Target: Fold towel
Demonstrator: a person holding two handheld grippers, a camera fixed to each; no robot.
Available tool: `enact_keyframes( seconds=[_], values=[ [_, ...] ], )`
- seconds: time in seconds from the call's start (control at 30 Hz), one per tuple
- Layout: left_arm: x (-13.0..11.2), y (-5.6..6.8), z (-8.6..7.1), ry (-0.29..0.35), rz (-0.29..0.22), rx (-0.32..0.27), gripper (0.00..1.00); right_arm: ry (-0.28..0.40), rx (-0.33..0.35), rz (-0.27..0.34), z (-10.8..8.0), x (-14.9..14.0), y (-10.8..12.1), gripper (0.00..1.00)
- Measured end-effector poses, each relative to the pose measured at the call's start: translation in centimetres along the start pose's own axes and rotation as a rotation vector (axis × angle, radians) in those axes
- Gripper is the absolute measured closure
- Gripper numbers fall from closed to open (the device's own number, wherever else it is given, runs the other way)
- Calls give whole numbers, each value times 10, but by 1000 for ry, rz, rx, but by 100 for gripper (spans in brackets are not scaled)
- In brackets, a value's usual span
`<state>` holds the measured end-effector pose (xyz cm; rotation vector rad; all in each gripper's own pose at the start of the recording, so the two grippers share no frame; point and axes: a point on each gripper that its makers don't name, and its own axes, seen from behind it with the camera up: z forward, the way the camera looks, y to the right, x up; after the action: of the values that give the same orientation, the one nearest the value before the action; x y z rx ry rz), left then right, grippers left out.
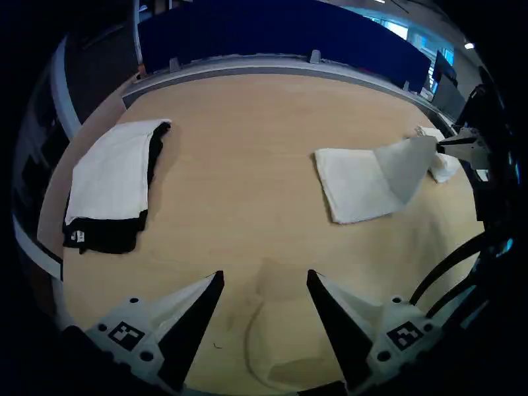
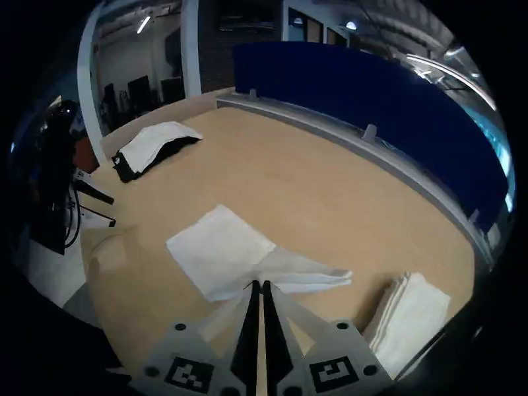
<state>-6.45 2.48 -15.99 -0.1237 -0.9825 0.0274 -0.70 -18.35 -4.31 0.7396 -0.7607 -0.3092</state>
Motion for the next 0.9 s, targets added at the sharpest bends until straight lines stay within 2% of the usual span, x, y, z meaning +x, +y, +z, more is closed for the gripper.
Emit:
enact_keyframes(
  seconds=[0.5, 0.9],
  values=[
    [-5, -12, -4, 23, -50, 11, 7, -1, 105, -113, 45, 39, -54, 96],
    [-10, -14, -8, 33, -78, 12, 7, -29, 197, -178, 96, 38, -102, 96]
  ],
)
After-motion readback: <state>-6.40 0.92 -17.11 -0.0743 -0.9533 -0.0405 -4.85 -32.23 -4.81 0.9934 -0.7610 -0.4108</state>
